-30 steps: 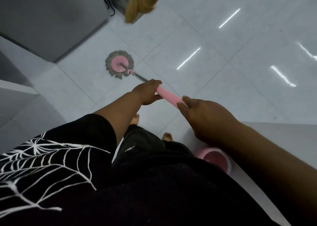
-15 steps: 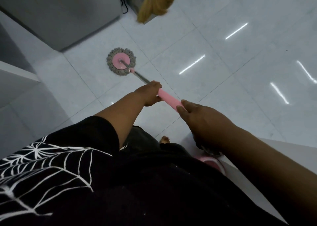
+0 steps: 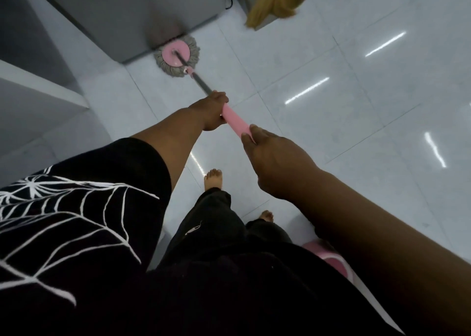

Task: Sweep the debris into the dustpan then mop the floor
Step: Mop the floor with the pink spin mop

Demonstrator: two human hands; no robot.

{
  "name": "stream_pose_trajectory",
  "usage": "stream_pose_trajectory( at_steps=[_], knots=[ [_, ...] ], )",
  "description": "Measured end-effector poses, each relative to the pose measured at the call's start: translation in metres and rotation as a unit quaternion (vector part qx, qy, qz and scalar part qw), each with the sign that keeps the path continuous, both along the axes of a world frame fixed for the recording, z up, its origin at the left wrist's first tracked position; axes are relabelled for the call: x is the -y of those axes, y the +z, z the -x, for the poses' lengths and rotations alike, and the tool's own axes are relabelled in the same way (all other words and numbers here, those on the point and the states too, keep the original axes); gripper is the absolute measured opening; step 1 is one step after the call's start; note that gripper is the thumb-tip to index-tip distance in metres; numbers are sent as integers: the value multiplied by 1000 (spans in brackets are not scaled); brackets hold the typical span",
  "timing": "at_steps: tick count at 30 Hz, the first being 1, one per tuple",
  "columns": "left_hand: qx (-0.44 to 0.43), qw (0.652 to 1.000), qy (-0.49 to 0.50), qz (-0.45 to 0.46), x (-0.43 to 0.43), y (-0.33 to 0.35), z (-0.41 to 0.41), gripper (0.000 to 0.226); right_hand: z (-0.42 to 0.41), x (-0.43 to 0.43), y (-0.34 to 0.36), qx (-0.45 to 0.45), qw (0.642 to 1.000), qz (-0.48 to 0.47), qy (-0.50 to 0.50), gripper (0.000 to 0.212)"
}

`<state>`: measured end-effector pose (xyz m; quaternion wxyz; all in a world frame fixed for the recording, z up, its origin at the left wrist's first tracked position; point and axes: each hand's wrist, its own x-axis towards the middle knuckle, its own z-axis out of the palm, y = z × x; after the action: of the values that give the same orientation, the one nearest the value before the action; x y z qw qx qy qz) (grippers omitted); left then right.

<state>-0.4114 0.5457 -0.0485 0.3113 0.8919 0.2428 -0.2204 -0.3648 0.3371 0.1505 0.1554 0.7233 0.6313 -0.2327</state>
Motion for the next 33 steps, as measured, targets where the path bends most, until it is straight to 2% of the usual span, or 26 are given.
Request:
stream_pose_trajectory(
  at_steps=[4, 9, 18, 26, 33],
  knots=[
    [-9, 1000, -5, -2, -21, -2, 0, 63, 3, -18, -5, 1, 1000, -5, -3, 62],
    [-1, 1000, 2, 0, 0, 0, 10, 62, 9, -1, 1, -2, 1000, -6, 4, 60],
    [0, 999, 30, 10, 116, 23, 46, 61, 27, 104, 37, -13, 1000, -4, 18, 55],
    [45, 997, 64, 25, 235, 39, 81, 57, 39, 213, 57, 12, 998, 21, 51, 59],
    [77, 992, 95, 30, 257, 45, 103, 55, 54, 224, 71, 15, 996, 20, 85, 58]
  ],
)
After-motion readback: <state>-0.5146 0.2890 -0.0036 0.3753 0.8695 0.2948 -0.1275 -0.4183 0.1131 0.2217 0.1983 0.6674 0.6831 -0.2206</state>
